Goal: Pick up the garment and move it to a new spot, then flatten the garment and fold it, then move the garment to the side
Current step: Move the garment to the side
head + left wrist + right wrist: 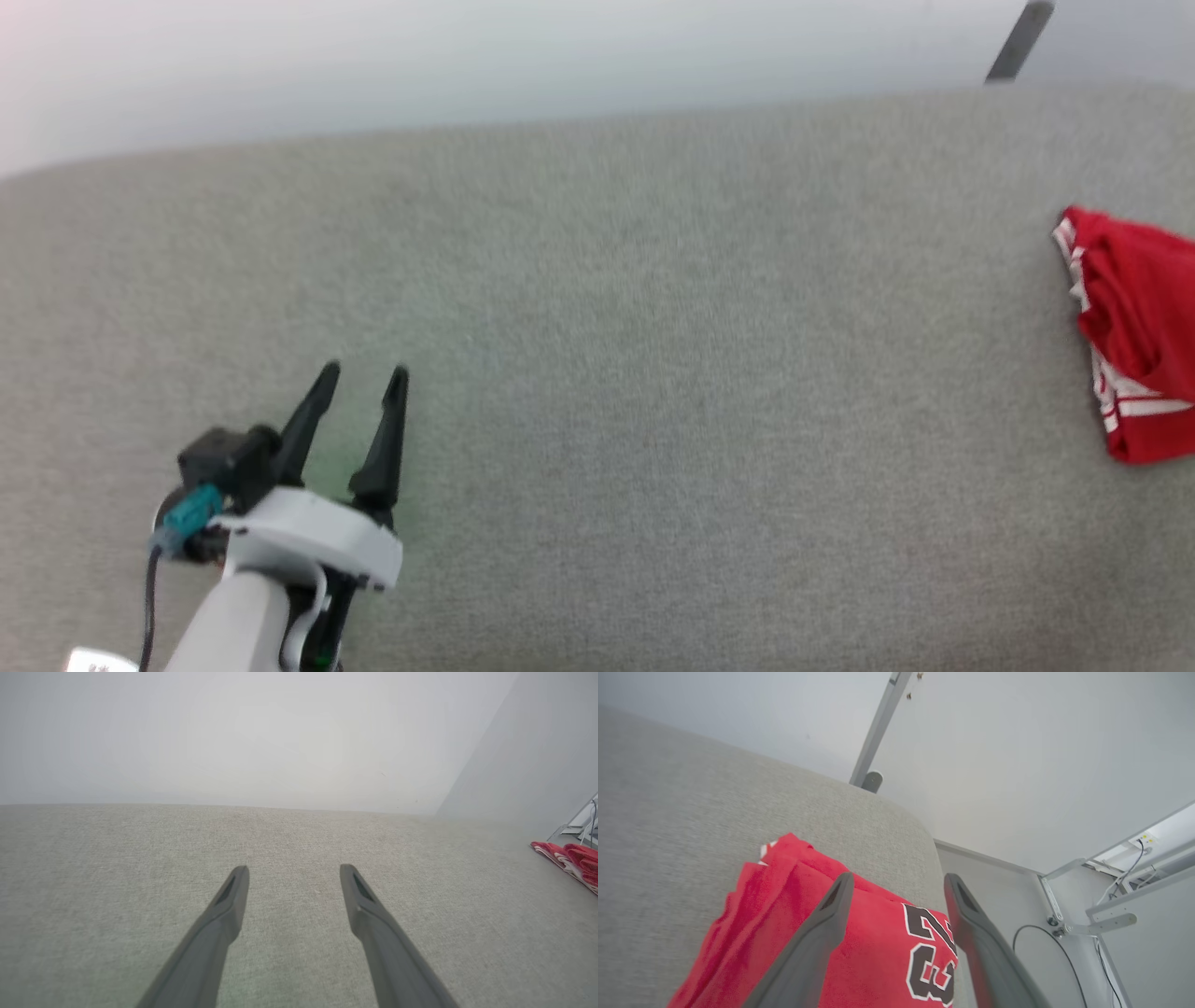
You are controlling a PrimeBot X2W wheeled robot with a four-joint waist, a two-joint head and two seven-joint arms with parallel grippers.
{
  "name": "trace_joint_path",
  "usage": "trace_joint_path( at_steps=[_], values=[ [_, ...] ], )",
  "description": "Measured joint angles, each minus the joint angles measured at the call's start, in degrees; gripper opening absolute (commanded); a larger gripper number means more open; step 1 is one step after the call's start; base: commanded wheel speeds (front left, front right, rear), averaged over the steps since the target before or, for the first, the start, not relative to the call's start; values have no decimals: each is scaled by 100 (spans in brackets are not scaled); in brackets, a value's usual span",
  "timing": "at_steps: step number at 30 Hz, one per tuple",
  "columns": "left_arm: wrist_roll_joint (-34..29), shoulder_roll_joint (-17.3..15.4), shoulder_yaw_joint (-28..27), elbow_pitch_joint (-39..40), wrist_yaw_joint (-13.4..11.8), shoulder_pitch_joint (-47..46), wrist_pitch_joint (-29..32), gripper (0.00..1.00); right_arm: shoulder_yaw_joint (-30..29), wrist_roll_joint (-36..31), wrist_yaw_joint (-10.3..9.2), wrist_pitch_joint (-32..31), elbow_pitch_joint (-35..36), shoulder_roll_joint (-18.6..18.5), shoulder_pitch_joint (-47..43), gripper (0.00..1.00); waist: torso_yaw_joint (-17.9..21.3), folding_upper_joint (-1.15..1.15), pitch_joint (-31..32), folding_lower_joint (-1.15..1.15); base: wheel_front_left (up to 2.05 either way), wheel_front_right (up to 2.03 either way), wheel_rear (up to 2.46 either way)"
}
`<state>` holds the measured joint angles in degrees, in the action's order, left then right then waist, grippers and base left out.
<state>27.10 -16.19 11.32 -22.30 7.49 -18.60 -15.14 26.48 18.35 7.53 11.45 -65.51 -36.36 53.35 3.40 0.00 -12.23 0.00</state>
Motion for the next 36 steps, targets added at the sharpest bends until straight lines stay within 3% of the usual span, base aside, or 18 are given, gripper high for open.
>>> trace_joint_path(
  at_steps=[8,16,25,36],
  values=[
    [66,-58,-198,-41,0,534,1,100,-330,36,0,339,471,554,-776,100,-99,0,696,0,0,0,0],
    [108,-125,-399,37,-25,1055,1,100,-1361,-250,0,350,1964,873,-2009,100,-194,0,1190,0,0,0,0],
    [-3,-157,-811,350,-68,1521,1,100,-2424,-957,0,350,3435,1446,-3424,100,-364,0,1447,0,0,0,0],
    [-214,-60,-1127,571,-42,1902,1,100,-2884,-1307,0,352,4388,2075,-4493,100,-499,0,1575,0,0,0,0]
  ],
)
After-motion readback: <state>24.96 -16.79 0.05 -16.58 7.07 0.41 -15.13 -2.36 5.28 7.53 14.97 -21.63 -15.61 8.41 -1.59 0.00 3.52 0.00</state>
